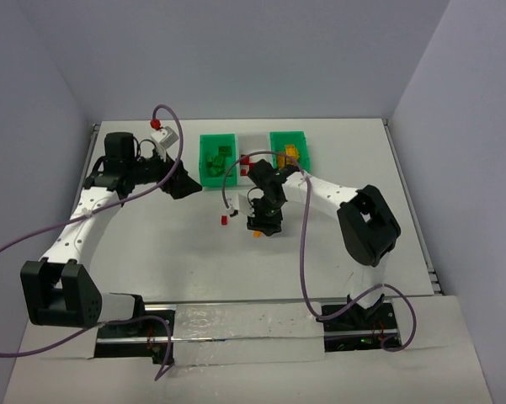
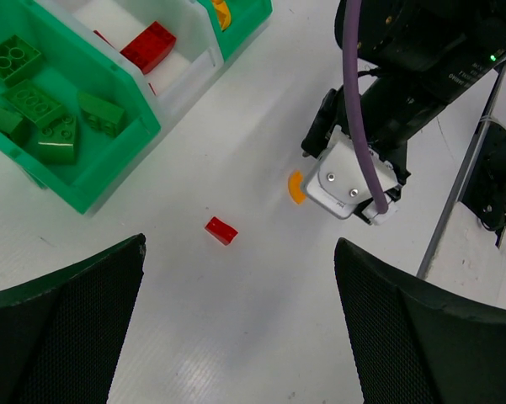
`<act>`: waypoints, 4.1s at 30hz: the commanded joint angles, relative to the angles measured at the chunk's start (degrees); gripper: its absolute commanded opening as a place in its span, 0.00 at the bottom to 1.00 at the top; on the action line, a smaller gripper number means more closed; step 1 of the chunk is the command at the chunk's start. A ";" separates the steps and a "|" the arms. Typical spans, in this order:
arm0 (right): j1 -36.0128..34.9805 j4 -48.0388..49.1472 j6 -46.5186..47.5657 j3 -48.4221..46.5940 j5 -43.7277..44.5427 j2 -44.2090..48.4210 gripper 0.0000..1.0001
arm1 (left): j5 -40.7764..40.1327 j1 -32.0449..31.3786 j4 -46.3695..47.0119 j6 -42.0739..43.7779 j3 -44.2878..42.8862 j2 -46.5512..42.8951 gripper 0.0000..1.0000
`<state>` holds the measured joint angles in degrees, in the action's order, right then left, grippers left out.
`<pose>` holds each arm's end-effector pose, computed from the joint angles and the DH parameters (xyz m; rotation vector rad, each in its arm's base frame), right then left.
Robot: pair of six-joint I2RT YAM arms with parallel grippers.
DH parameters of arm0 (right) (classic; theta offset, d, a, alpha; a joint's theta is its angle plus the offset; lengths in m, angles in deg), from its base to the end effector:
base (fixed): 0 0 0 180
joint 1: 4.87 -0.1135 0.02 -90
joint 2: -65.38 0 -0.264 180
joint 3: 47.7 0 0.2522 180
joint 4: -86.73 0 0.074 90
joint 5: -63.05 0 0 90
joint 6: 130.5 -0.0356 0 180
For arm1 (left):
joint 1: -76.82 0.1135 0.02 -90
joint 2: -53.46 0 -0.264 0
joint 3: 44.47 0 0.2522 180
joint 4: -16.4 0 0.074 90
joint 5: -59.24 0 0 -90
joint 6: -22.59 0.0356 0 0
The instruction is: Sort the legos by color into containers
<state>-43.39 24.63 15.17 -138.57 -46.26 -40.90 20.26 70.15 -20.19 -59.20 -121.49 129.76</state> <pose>0.2747 0.2337 0.1948 -2.1206 1.8986 0.4323 0.2826 -0.0609 0.3167 0.7493 1.9376 -0.9492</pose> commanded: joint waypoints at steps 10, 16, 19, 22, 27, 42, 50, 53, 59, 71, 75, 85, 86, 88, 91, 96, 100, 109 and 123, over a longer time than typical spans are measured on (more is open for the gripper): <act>-1.38 7.11 -6.56 -1.03 3.70 -4.33 0.59 | -0.38 -0.18 2.97 0.19 0.92 -2.14 0.98; -1.47 7.77 -7.24 -1.51 2.53 -6.03 0.59 | -0.93 -0.18 2.70 0.85 1.17 -2.17 0.98; -1.40 7.72 -7.49 -2.00 1.95 -6.79 0.56 | -0.94 -0.18 2.79 0.85 1.12 -1.95 0.98; -1.55 7.64 -7.04 -2.08 1.89 -7.02 0.50 | -1.28 -0.18 3.08 0.75 1.12 -1.86 0.98; -1.56 7.03 -6.47 -2.36 1.73 -7.45 0.42 | -1.21 -0.18 3.23 0.60 1.10 -1.54 0.98; -1.74 6.24 -5.40 -0.33 -0.11 -4.03 0.13 | -1.63 -0.18 3.05 1.11 0.88 -1.45 0.98; 1.83 3.74 -6.55 -2.63 -1.07 3.57 0.11 | -1.81 -0.18 2.97 0.93 0.32 -1.34 0.98; 8.33 2.24 -6.87 -8.43 -0.29 3.44 0.11 | -1.97 -0.18 3.04 0.77 0.16 -1.27 0.98; 18.73 3.36 -8.71 -18.36 5.00 0.86 0.11 | -4.53 -0.18 4.37 -0.63 0.29 -0.68 0.97; 23.84 10.50 -15.56 -28.70 15.03 -10.14 0.13 | -8.17 -0.34 7.30 -0.51 2.90 1.29 0.93; 23.75 10.28 -16.29 -31.32 14.92 -13.04 0.19 | -9.80 -1.49 5.11 5.08 4.37 3.58 0.92; 22.66 8.57 -17.08 -32.62 12.38 -12.61 0.59 | -11.03 -3.73 4.01 12.21 5.25 8.06 0.91; 22.53 8.44 -17.25 -32.67 12.03 -12.21 0.60 | -11.03 -3.99 4.15 12.44 5.29 8.28 0.91; 22.20 7.47 -18.38 -33.46 10.81 -11.07 0.61 | -10.88 -5.00 4.67 13.32 5.65 8.66 0.90; 22.08 6.68 -20.69 -34.32 9.03 -8.61 0.63 | -12.35 -7.29 4.90 14.65 5.78 9.15 0.88; 22.32 7.61 -28.33 -29.69 6.27 -1.13 0.83 | -19.93 -14.56 6.57 13.56 6.01 11.00 0.83; 22.52 8.68 -33.84 -23.22 7.22 5.73 1.00 | -27.03 -17.21 5.87 4.61 4.06 15.18 0.74; 24.77 10.59 -37.58 -14.66 8.18 13.40 1.00 | -40.78 -23.59 0.08 -13.33 1.72 17.09 0.79; 26.30 12.23 -39.48 -10.09 7.64 16.04 1.00 | -59.69 -29.23 -0.98 -31.06 -2.98 26.09 0.53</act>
<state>-17.70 34.53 -23.24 -149.39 -38.46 -28.49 -34.78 42.27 -20.43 -86.83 -120.87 154.92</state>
